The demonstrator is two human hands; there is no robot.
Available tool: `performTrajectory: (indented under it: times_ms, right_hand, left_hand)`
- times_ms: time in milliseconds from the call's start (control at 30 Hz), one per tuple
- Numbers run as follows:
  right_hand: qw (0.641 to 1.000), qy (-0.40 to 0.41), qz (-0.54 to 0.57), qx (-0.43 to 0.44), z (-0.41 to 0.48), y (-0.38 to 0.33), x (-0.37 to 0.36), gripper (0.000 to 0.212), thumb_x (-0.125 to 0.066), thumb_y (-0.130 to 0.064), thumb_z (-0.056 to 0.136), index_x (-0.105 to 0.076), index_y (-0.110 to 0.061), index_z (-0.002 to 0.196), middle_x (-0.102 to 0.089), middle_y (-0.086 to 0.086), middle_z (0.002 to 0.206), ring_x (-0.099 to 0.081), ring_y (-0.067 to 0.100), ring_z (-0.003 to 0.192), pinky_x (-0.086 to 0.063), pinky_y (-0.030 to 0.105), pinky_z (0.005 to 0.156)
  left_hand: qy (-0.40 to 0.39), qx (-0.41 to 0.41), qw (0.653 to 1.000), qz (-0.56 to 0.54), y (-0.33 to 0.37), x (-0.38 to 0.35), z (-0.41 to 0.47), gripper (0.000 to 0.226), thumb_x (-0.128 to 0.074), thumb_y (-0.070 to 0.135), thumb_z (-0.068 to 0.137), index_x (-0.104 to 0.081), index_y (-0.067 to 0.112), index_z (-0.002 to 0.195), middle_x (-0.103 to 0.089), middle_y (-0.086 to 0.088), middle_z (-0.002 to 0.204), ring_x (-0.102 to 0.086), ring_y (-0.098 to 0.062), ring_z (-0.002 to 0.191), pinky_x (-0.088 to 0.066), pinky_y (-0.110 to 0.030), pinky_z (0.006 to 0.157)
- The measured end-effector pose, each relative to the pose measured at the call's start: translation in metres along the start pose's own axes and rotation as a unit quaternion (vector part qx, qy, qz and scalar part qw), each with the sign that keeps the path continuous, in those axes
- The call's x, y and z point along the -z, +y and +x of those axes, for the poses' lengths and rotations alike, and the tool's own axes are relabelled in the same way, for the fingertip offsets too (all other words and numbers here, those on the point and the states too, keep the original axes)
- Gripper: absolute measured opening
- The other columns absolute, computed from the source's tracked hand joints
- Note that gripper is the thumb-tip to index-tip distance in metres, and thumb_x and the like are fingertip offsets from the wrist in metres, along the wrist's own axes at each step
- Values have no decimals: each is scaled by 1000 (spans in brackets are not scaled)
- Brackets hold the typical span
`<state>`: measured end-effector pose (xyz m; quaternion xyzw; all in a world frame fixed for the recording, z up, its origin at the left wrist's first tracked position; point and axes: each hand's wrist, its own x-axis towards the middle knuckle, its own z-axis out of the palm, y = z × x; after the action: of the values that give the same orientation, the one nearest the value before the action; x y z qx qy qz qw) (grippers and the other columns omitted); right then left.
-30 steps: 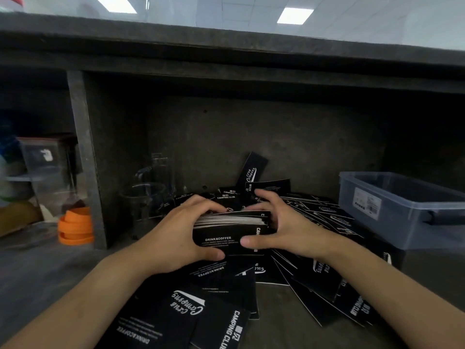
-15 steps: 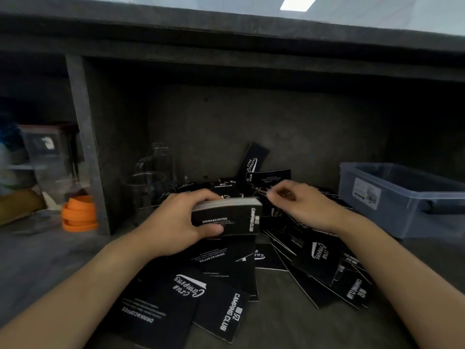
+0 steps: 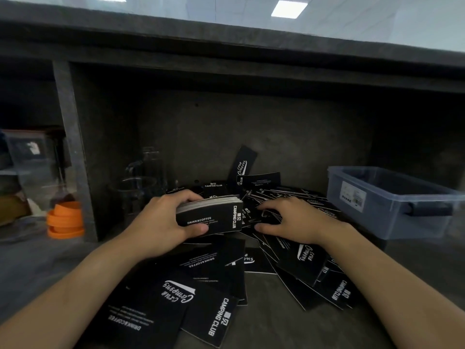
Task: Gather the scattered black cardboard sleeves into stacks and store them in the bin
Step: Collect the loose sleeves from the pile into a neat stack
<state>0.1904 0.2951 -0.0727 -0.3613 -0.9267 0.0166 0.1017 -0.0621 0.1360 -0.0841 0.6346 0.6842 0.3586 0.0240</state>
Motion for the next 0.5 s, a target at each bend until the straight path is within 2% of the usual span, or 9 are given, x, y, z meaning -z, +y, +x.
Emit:
performTrajectory:
  times_ms: [100, 200, 333, 400, 500]
  right_hand:
    - [986, 55, -147, 48, 5, -6, 1, 45, -50, -52, 101, -59, -26, 137, -73, 4, 109, -68, 23, 104, -55, 38, 90]
    - [971, 83, -217, 58, 13, -12, -2, 33, -45, -34, 105, -61, -17, 128, -71, 10, 104, -69, 31, 98, -54, 38, 78]
    - [962, 97, -255, -27, 17, -12, -5, 29, -58, -16, 97, -58, -16, 126, -68, 9, 118, -67, 32, 109, -51, 38, 80]
    - [954, 126, -259, -82, 14, -6, -3, 30, -59, -11, 96, -61, -18, 125, -69, 10, 115, -68, 32, 107, -49, 36, 75]
    - [943, 268, -145, -132, 5, 8, 8, 22, -61, -18, 99, -63, -15, 120, -73, 17, 98, -70, 39, 94, -50, 38, 70]
  left_hand:
    - [1, -6, 1000, -10, 1, 0, -1, 48, -88, 39, 74, -65, 41, 116, -72, 23, 102, -66, 7, 97, -55, -31, 96]
    - [5, -10, 1000, -15, 2, 2, -1, 48, -88, 38, 75, -65, 41, 116, -72, 23, 103, -66, 8, 96, -54, -28, 96]
    - [0, -15, 1000, -9, 1, 3, -2, 49, -88, 42, 74, -64, 43, 117, -71, 23, 104, -66, 6, 98, -55, -31, 96]
    - [2, -16, 1000, -10, 2, 3, -2, 49, -88, 42, 74, -64, 45, 116, -71, 25, 104, -66, 6, 99, -55, -32, 96]
    - [17, -24, 999, -17, 3, 2, -2, 49, -89, 40, 73, -64, 44, 115, -71, 26, 102, -66, 7, 98, -54, -30, 96]
